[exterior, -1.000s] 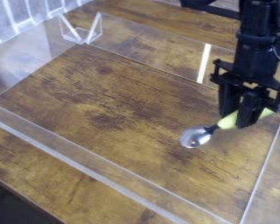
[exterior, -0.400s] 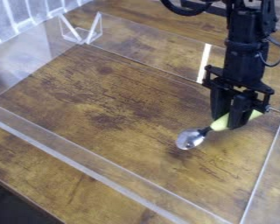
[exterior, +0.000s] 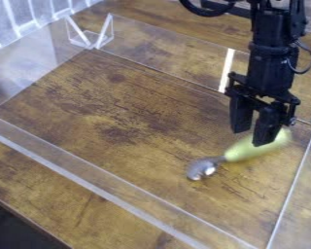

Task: Move the green spoon to the right

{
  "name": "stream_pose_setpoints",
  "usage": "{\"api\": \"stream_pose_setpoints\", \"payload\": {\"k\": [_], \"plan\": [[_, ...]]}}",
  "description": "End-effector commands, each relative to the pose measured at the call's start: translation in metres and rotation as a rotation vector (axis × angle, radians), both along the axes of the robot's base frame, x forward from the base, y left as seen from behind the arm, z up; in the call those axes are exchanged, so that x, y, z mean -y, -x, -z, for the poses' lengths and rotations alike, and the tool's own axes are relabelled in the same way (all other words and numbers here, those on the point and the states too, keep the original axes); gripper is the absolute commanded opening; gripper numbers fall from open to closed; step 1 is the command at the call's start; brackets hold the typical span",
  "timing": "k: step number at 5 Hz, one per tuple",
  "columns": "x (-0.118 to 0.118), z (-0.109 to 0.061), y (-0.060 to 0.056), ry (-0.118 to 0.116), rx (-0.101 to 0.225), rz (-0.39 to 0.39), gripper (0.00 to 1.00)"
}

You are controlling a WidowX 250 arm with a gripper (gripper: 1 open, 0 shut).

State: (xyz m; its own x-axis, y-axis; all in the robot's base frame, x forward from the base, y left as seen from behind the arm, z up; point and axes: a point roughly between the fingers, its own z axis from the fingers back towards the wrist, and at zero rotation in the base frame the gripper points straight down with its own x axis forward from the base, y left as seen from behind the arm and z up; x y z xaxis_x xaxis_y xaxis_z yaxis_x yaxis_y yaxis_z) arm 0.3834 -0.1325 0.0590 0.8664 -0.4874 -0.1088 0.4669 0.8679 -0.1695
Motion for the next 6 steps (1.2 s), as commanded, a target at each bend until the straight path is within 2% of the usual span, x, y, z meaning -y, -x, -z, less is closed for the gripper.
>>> {"api": "stream_pose_setpoints", "payload": {"k": [1, 2, 3, 4, 5, 6], "plan": [[-0.004, -0.023, -0.010, 0.020, 0.078, -0.009, 1.00], [-0.003, -0.009, -0.015, 0.024, 0.061, 0.007, 1.00], [-0.002, -0.016, -0.011, 0.013, 0.067, 0.019, 1.00], [0.003, -0.023, -0.005, 0.012, 0.064, 0.031, 1.00], [0.001, -0.024, -0.009, 0.009, 0.063, 0.010, 1.00], [-0.001, -0.024, -0.013, 0.006, 0.061, -0.009, 0.00]]}}
